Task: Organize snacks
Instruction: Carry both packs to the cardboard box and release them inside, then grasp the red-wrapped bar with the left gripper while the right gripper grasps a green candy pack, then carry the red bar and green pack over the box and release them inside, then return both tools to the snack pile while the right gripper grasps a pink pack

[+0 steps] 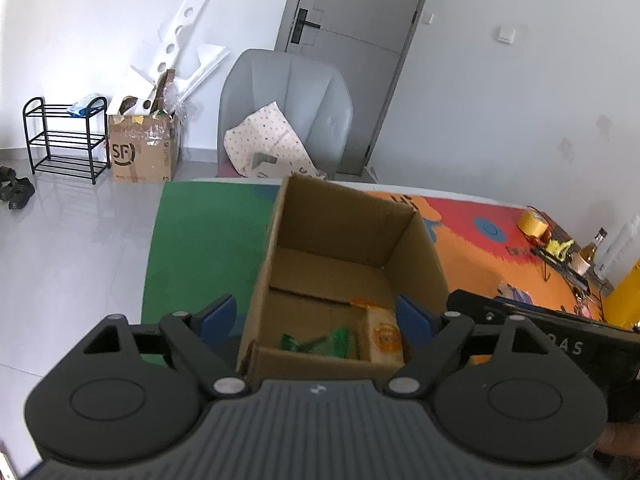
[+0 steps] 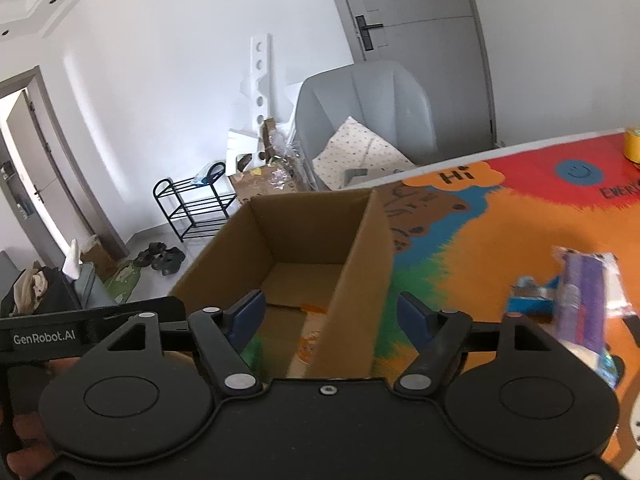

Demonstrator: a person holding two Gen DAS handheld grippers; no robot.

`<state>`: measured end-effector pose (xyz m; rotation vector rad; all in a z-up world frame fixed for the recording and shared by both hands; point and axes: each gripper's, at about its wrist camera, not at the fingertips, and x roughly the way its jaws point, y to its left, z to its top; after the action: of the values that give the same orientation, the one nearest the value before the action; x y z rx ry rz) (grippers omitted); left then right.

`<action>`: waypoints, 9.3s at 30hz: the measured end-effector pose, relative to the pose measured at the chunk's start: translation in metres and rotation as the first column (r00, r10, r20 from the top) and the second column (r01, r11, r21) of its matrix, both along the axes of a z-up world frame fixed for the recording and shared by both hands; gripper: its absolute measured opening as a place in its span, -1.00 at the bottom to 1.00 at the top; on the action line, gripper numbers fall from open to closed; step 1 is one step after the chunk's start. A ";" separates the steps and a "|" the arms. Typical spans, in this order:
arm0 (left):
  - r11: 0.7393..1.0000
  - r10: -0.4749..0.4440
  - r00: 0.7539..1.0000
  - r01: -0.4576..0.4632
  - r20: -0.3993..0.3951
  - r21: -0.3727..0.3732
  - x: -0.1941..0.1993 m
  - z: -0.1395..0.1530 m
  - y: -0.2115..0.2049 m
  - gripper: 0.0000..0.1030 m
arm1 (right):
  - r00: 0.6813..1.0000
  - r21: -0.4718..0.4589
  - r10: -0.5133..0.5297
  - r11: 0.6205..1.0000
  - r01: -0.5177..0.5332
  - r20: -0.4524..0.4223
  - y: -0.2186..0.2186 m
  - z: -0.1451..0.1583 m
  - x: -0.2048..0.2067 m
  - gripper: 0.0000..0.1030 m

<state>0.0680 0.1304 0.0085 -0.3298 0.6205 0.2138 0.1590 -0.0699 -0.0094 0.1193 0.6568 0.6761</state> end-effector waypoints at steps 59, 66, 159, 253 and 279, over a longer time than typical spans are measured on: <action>0.952 -0.304 0.952 0.304 -0.020 0.015 0.039 -0.044 -0.193 0.81 | 0.952 -0.012 -0.298 0.954 0.298 -0.066 -0.220 -0.061 0.011 0.54; 0.953 -0.301 0.952 0.302 -0.056 0.007 0.057 -0.059 -0.196 0.36 | 0.946 -0.037 -0.316 0.949 0.314 -0.078 -0.225 -0.071 0.025 0.48; 0.996 -0.083 0.991 0.079 0.105 0.038 0.032 0.014 -0.082 -0.63 | 0.988 -0.047 -0.088 0.994 0.095 0.123 -0.083 0.010 0.016 -0.47; 0.981 -0.187 0.982 0.185 0.039 0.056 0.030 0.002 -0.165 0.90 | 0.967 0.060 -0.253 0.966 0.252 0.026 -0.190 -0.003 -0.004 0.99; 0.963 -0.266 0.962 0.267 -0.069 0.017 0.052 -0.052 -0.200 0.10 | 0.967 -0.043 -0.218 0.976 0.214 -0.134 -0.183 -0.075 -0.004 0.28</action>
<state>0.1199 -0.0691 -0.0440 -0.2114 0.7204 -0.0261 0.1553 -0.2531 -0.0849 0.2102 0.7732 0.4507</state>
